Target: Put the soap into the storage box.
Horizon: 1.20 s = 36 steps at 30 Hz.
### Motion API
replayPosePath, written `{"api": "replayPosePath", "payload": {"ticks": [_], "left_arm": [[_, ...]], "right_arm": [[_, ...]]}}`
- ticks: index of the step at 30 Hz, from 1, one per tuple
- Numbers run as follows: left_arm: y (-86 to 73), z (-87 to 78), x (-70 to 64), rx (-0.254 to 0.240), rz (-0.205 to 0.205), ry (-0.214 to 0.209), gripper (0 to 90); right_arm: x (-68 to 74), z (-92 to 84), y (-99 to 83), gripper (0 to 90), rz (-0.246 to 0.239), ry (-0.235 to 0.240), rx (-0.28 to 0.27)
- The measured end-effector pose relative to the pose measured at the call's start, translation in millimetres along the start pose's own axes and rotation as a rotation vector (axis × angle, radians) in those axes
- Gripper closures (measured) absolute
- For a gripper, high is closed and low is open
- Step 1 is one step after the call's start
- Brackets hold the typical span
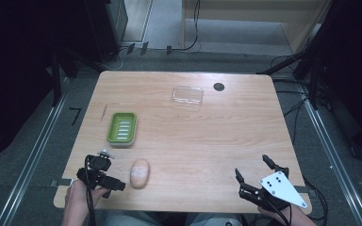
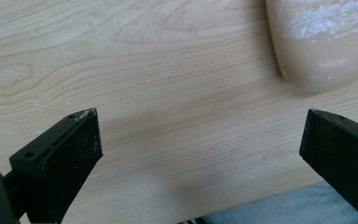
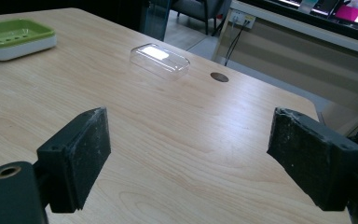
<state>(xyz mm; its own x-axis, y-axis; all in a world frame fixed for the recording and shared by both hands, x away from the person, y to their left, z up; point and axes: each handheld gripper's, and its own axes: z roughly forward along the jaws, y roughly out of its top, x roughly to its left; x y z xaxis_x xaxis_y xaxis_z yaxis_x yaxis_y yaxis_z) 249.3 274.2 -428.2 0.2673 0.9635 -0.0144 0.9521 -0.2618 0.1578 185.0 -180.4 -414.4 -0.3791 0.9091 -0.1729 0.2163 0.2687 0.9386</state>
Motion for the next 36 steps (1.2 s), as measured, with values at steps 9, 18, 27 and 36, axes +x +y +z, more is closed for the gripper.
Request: {"api": "replayPosePath", "payload": {"ticks": [9,18,27,36], "left_arm": [[4.1,0.3,-9.4,-0.005,0.016,-0.019,0.0],[13.5,-1.0,-18.4,-0.021,0.029,-0.045,0.0],[26.8,-3.2,-28.2,-0.050,0.032,-0.074,0.0],[34.6,-2.5,-36.1,-0.055,0.046,-0.088,0.0]], "right_arm": [[1.5,0.4,-0.1,13.2,-0.019,0.002,0.002],[2.8,-0.4,0.2,13.2,-0.022,-0.007,0.004],[2.1,-0.2,-0.5,13.2,-0.023,-0.006,0.005],[2.7,0.0,-0.6,13.2,-0.026,-0.008,0.010]]}}
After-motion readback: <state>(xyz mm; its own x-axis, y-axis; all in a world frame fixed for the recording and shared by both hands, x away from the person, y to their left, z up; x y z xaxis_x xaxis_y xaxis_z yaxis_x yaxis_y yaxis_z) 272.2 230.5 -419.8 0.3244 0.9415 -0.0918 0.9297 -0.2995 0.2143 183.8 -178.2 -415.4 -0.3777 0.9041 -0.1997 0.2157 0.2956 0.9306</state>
